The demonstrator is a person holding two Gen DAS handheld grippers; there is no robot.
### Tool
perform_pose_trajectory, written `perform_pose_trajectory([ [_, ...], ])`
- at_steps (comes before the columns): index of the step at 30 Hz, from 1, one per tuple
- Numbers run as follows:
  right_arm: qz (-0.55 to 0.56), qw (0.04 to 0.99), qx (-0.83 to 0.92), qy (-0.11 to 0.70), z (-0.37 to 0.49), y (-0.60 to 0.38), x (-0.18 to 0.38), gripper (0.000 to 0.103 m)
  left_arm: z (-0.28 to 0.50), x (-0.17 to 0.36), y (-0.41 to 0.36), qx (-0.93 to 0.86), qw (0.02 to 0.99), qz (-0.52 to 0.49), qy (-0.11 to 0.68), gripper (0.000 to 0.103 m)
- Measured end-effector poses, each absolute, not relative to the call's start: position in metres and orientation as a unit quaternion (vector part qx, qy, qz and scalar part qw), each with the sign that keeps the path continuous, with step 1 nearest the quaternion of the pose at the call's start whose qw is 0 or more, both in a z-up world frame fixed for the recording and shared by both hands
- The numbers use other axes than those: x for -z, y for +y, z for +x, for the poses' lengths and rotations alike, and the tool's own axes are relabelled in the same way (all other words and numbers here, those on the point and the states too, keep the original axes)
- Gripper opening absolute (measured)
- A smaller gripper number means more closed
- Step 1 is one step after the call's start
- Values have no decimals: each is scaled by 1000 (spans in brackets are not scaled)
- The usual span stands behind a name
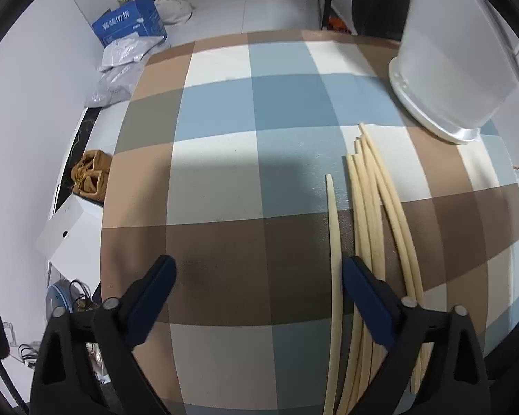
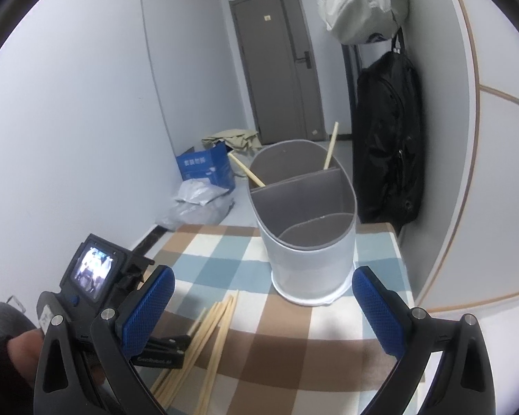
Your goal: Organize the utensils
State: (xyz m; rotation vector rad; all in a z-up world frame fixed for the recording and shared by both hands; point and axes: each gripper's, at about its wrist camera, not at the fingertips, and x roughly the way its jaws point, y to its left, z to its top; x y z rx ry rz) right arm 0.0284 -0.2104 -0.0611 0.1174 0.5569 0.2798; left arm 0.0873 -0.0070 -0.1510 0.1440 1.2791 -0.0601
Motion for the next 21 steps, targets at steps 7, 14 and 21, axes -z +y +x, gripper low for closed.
perform_pose_trajectory([
  [7, 82, 945, -133, 289, 37, -220, 66, 103, 100, 149, -13, 35, 798, 61, 599, 73],
  [14, 106, 936, -136, 307, 48, -225, 69, 103, 111, 146, -28, 65, 796, 54, 599, 22],
  [21, 111, 930, -139, 323, 56, -225, 74, 103, 120, 147, -28, 66, 793, 35, 604, 1],
])
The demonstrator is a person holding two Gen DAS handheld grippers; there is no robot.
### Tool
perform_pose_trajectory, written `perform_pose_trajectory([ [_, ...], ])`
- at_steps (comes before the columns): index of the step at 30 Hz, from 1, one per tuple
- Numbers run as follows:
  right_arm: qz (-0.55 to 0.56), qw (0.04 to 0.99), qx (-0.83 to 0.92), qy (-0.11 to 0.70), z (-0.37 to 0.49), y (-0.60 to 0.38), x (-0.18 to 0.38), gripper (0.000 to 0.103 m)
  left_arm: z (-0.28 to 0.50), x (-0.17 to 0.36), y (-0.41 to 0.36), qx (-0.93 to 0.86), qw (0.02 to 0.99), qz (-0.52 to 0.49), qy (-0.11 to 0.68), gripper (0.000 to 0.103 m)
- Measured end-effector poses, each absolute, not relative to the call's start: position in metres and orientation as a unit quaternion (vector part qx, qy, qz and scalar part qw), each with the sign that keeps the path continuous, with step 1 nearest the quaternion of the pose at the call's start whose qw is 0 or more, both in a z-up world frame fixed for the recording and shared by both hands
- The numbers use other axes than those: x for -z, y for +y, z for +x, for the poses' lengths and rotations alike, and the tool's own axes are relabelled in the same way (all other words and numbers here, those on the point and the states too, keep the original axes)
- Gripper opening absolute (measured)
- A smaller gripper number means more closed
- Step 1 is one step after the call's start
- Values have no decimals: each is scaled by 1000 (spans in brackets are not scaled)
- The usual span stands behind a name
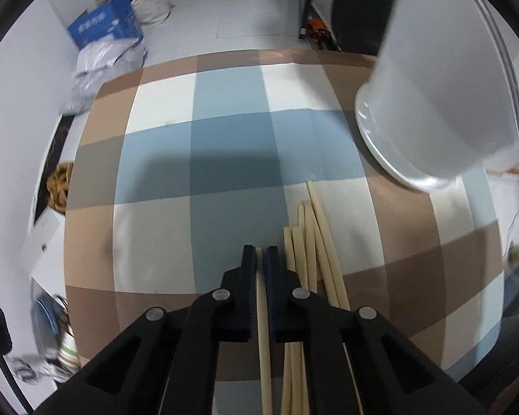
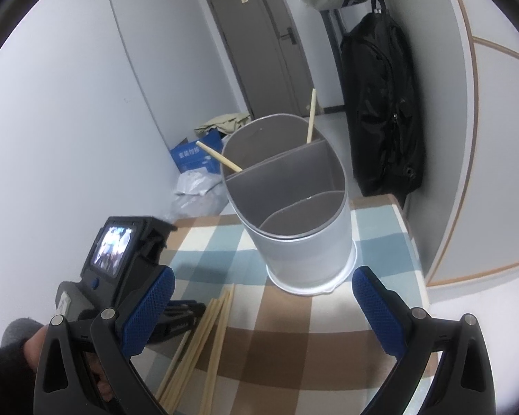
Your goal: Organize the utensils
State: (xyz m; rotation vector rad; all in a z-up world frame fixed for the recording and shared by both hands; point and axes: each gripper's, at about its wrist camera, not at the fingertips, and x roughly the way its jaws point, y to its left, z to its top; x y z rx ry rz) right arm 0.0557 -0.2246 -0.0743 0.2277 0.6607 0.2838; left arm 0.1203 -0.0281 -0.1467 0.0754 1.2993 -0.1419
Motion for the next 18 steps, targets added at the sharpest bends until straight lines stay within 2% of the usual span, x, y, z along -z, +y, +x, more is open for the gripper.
perform_pose_trajectory([
  [3, 112, 927, -140, 329, 57, -223, 76, 103, 124, 143, -22, 50, 801, 33, 595, 0],
  [9, 112, 921, -141, 345, 60, -215, 80, 102, 121, 120, -3, 68, 819, -38, 569, 0],
  [15, 98, 913, -142, 370, 60, -199, 90, 92, 111, 108, 20, 69, 824, -103, 553, 0],
  [18, 90, 903, -153, 390, 61, -189, 98, 81, 112, 118, 27, 71, 810, -113, 571, 1],
])
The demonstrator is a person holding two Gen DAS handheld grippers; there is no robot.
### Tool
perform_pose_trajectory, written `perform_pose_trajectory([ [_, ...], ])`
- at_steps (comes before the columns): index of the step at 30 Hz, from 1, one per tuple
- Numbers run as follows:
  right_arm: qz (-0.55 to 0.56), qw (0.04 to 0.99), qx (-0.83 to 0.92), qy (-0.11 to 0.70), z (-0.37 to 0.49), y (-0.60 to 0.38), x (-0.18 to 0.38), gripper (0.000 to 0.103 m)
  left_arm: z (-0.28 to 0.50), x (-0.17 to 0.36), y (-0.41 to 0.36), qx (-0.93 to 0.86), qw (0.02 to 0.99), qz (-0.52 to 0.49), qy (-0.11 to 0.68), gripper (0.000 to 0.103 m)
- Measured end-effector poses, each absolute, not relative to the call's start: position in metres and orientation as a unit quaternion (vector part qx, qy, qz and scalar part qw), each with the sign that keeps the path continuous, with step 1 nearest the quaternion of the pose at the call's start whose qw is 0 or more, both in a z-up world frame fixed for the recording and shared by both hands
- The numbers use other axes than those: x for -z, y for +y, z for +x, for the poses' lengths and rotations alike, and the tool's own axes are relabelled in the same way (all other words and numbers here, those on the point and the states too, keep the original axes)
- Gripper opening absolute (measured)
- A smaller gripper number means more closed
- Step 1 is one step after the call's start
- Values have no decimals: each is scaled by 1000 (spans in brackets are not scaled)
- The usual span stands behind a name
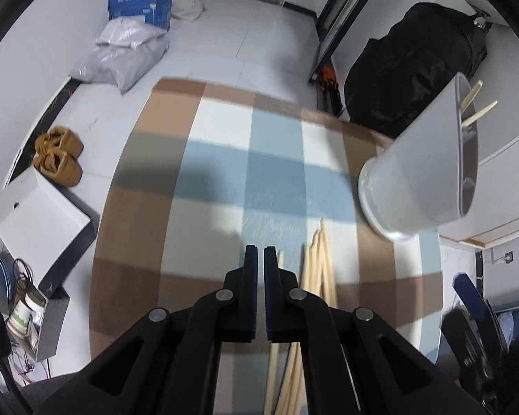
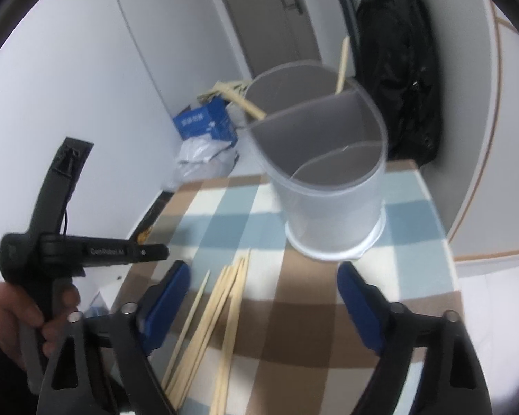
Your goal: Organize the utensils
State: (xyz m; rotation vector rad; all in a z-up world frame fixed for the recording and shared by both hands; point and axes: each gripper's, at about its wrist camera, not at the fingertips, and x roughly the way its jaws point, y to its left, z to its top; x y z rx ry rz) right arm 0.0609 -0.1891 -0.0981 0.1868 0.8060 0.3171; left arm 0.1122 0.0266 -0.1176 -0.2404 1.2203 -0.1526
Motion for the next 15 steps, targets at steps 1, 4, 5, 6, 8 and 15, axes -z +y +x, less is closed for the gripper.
perform_pose_trajectory([
  [1, 84, 901, -155, 396, 61, -185, 101, 77, 113, 118, 26, 67, 808, -108, 575, 4],
  [4, 60, 890, -156, 424, 67, -173, 112, 63, 107, 123, 32, 65, 802, -98, 586, 28],
  [5, 54, 883, -157, 438, 71, -170, 117, 57, 105, 124, 34, 62, 803, -100, 584, 35],
  [6, 49, 875, -159, 455, 75, -165, 123, 52, 104, 124, 37, 61, 804, -103, 583, 38],
  [8, 41, 862, -158, 480, 82, -160, 130, 36, 101, 123, 48, 60, 803, -103, 585, 39],
  [15, 27, 848, -150, 508, 117, -138, 146, 28, 91, 116, 66, 45, 813, -104, 571, 54],
])
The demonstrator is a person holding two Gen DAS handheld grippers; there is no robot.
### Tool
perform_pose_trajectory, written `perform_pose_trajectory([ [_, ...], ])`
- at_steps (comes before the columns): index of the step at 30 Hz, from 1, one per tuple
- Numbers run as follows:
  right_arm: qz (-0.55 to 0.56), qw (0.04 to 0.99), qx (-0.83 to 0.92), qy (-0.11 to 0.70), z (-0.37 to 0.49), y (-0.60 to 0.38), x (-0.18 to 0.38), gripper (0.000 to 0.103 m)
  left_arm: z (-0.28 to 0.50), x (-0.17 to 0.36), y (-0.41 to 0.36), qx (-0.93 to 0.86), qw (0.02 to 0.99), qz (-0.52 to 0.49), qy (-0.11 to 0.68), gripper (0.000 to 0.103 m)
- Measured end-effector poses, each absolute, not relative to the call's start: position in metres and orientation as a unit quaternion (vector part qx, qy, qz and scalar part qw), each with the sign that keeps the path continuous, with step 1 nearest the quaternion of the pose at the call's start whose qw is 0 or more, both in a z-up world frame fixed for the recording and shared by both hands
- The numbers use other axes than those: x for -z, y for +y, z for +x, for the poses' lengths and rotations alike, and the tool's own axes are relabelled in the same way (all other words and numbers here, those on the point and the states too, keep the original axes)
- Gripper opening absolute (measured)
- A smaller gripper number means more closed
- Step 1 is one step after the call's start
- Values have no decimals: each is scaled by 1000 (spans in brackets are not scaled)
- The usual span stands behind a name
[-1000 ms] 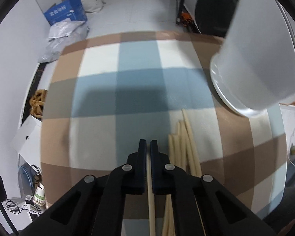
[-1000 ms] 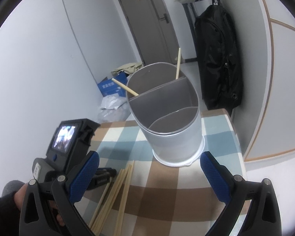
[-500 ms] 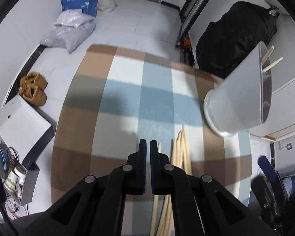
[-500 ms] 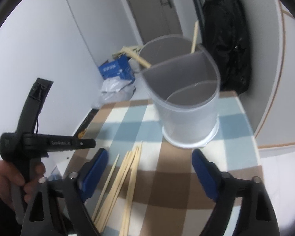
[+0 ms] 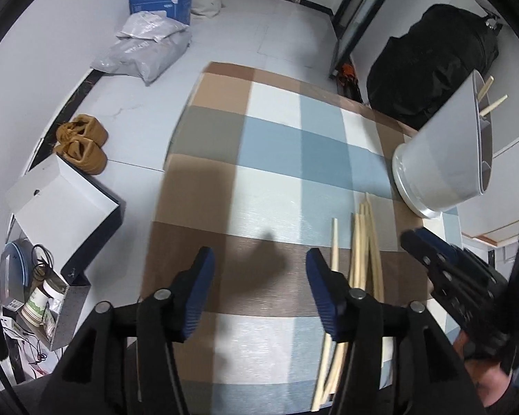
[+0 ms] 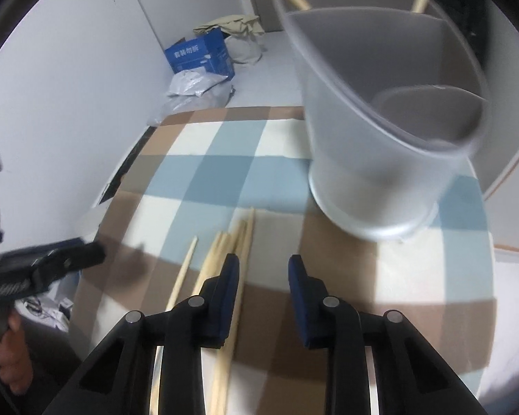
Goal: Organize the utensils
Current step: 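Lower the right gripper onto the bundle, pinch a chopstick and lift it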
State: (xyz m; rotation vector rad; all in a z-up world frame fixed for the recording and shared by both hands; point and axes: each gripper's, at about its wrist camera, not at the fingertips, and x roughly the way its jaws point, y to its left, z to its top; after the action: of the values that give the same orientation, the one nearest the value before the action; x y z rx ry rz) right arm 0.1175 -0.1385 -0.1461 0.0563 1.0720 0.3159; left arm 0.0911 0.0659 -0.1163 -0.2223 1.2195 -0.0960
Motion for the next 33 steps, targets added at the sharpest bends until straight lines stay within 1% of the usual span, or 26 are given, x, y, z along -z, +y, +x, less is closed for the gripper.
perform_pose_trajectory([
  [4, -1, 838, -145, 527, 135, -117, 160, 20, 90, 118, 77, 39, 814, -109, 569, 56],
  [6, -24, 836, -133, 532, 139, -110, 165, 19, 91, 120, 84, 35, 811, -118, 572, 56],
  [8, -32, 831, -131, 540, 141, -106, 169, 11, 92, 121, 90, 31, 809, -125, 574, 56],
  [10, -53, 833, -122, 537, 141, -102, 168, 11, 92, 120, 94, 30, 810, -127, 572, 56],
  [13, -84, 829, -102, 543, 143, -97, 168, 6, 91, 120, 98, 27, 810, -128, 572, 56],
  [15, -82, 822, -102, 554, 145, -97, 170, 6, 92, 121, 102, 28, 807, -138, 574, 56],
  [19, -100, 821, -96, 554, 151, -93, 171, 6, 92, 122, 107, 26, 803, -144, 577, 56],
  [22, -106, 824, -91, 549, 155, -89, 171, 9, 92, 125, 109, 24, 799, -140, 584, 56],
  [24, -109, 826, -88, 546, 156, -87, 171, 8, 92, 128, 110, 24, 796, -140, 588, 56],
  [25, -105, 828, -92, 544, 155, -87, 170, 5, 91, 128, 111, 25, 795, -140, 589, 56],
  [26, -94, 829, -98, 543, 154, -88, 170, 4, 91, 129, 111, 26, 794, -140, 591, 56],
  [29, -70, 837, -104, 533, 150, -94, 164, 4, 90, 132, 108, 33, 788, -140, 598, 56],
  [33, -30, 866, -108, 487, 134, -114, 133, 4, 86, 128, 86, 65, 793, -116, 594, 56],
])
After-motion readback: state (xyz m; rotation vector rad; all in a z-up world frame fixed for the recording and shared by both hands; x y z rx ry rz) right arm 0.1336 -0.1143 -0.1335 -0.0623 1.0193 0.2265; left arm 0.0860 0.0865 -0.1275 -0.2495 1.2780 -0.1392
